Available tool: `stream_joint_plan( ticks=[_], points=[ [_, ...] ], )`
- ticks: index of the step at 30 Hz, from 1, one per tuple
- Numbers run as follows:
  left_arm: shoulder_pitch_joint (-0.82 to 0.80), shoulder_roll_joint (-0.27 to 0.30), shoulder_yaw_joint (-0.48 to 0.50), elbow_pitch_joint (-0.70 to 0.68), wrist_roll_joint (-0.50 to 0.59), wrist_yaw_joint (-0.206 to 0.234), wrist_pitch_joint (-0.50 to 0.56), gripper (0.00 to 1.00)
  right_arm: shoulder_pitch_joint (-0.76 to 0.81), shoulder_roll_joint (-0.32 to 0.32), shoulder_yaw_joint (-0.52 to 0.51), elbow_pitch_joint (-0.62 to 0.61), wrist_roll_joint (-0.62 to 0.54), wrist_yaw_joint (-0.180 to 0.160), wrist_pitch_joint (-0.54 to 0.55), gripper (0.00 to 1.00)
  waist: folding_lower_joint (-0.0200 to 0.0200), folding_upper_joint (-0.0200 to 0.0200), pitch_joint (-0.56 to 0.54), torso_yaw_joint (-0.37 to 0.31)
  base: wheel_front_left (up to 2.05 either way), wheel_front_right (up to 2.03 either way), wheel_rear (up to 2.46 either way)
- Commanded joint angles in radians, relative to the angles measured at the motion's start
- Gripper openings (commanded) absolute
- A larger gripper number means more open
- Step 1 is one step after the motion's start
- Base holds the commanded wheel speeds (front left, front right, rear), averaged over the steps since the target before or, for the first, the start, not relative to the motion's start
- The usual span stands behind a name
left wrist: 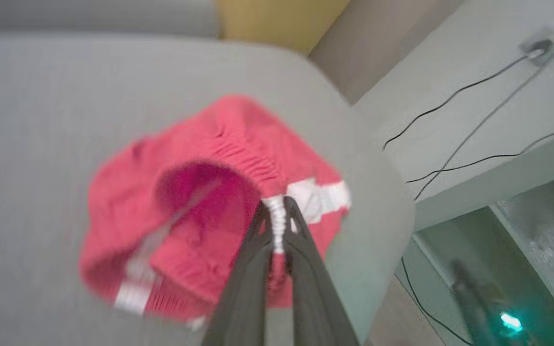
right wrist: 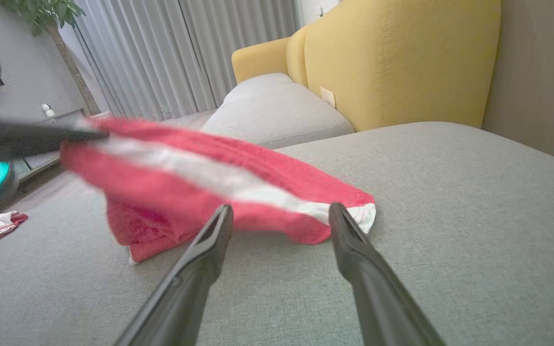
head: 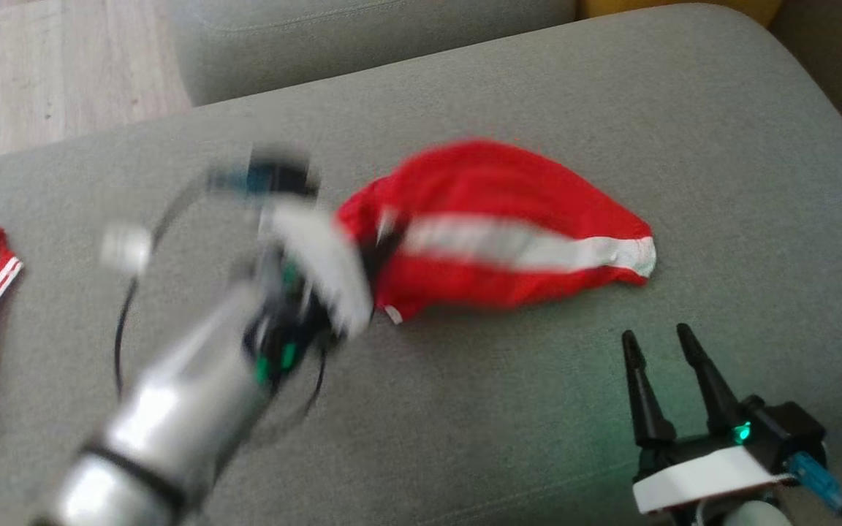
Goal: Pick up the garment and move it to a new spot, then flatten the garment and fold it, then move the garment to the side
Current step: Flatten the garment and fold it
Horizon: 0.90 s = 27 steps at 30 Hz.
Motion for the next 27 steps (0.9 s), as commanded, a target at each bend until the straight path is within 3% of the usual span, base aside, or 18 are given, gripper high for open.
stream_joint_plan(
  ticks=[1,7,10,18,23,27],
  points=[
    [0.036,0.052,0.042,-0.056,-0.021,-0.008,-0.026,0.00,-0.012,-0.005,0.006,-0.035,-0.005,-0.001,-0.011,1.00,0.0000,0.0000,0.007,0.014,0.00,0.00,0.00],
    [0.308,0.084,0.034,-0.238,-0.096,-0.065,-0.138,0.00,0.001,-0.005,-0.022,-0.038,-0.028,-0.001,-0.011,1.00,0.0000,0.0000,0.035,0.068,0.00,0.00,0.00],
    [0.371,0.105,0.026,-0.289,-0.068,-0.071,-0.225,0.00,-0.010,-0.005,-0.022,-0.040,-0.037,-0.001,-0.011,1.00,0.0000,0.0000,0.048,0.087,0.00,0.00,0.00],
    [0.417,0.142,0.012,-0.335,0.003,-0.074,-0.398,0.00,-0.027,-0.005,-0.017,-0.025,-0.020,-0.001,-0.011,1.00,0.0000,0.0000,0.050,0.128,0.00,0.00,0.00],
    [0.421,0.172,-0.010,-0.332,-0.002,-0.074,-0.419,0.00,-0.032,-0.005,-0.024,0.030,0.057,-0.001,-0.011,1.00,0.0000,0.0000,0.043,0.145,0.00,0.00,0.00],
    [0.407,0.191,-0.021,-0.325,-0.011,-0.074,-0.428,0.00,-0.050,-0.017,-0.059,0.152,0.195,-0.001,-0.011,1.00,0.0000,0.0000,0.047,0.165,0.00,0.00,0.00]
  ],
)
